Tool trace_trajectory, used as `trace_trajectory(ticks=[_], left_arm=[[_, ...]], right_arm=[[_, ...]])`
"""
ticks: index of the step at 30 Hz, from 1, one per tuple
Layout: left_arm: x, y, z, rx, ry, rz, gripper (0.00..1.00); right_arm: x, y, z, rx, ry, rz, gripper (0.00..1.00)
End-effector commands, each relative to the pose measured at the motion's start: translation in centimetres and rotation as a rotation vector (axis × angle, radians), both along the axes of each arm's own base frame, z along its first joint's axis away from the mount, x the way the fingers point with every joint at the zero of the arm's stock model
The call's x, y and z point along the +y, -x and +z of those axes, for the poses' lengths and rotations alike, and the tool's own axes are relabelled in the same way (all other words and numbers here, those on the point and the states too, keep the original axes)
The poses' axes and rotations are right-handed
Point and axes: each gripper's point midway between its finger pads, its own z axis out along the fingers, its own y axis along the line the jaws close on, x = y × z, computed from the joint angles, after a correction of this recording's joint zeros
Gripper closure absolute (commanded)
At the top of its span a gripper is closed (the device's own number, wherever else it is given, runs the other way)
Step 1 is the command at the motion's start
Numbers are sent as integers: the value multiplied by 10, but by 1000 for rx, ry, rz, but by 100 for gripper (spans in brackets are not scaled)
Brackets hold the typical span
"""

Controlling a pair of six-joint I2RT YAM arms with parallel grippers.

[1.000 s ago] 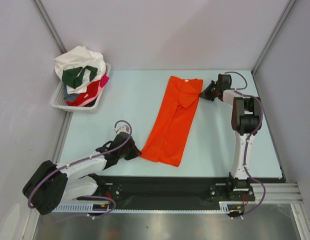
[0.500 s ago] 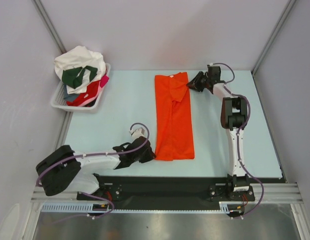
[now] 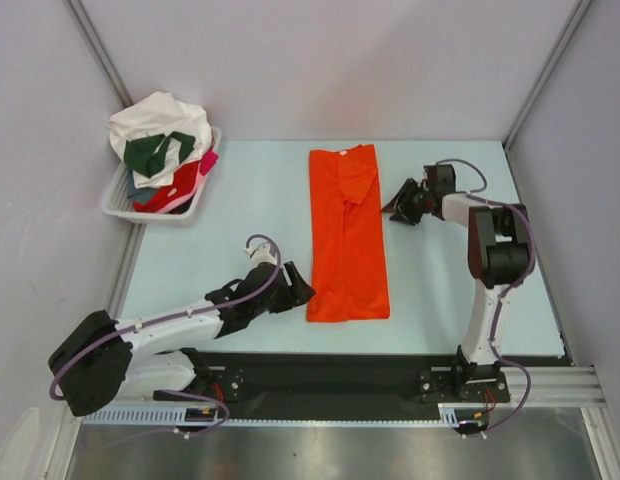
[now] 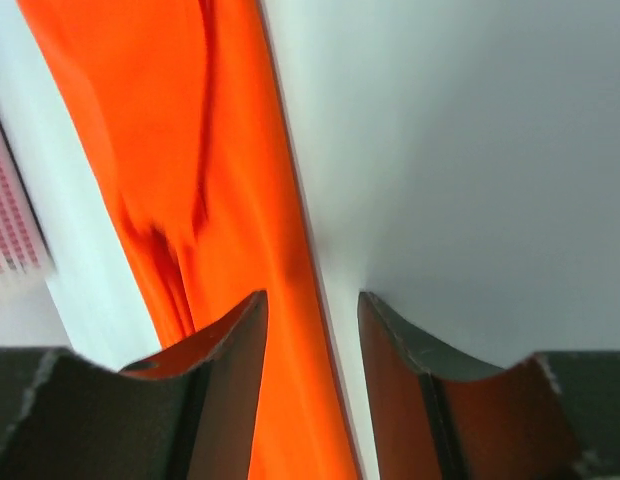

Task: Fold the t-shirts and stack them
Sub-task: Fold the tshirt

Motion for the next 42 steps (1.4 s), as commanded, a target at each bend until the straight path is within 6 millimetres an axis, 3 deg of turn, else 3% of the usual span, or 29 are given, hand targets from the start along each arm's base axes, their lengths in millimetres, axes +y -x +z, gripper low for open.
trace_trajectory(ticks=[1, 6, 7, 9, 10, 11, 14, 18, 21, 26, 32, 37, 39, 42], left_arm=[[10, -8, -8, 8, -35, -38, 29], [-1, -11, -15, 34, -59, -102, 35], [-2, -11, -16, 40, -58, -103, 35], [-5, -12, -19, 47, -52, -110, 37], [-6, -12, -22, 55, -54, -113, 38], [-7, -13, -22, 54, -51, -116, 41], [-11, -15, -24, 61, -52, -125, 47], [-11, -13, -29, 74, -59, -128, 51], [-8, -10, -31, 76, -55, -126, 58], [-8, -1, -38, 103, -33, -144, 66], [-4, 9, -45, 125, -32, -156, 71], [-1, 18, -45, 129, -22, -156, 75], [0, 20, -46, 128, -26, -155, 76], [-3, 22, -46, 136, -20, -164, 82]], right_arm=[[8, 62, 10, 3, 55, 38, 54], [19, 160, -13, 111, 179, 132, 57], [22, 187, -15, 111, 231, 169, 57], [19, 214, -19, 131, 265, 173, 56], [25, 223, -9, 105, 245, 183, 56], [24, 242, -16, 134, 246, 191, 56], [28, 268, -14, 139, 285, 207, 56], [30, 294, -20, 160, 359, 217, 57], [32, 310, -30, 182, 368, 222, 63], [22, 322, -32, 214, 421, 200, 66], [20, 338, -26, 225, 417, 217, 63], [22, 344, -23, 218, 387, 227, 66], [26, 346, -23, 223, 362, 243, 71], [35, 346, -22, 222, 323, 267, 87]])
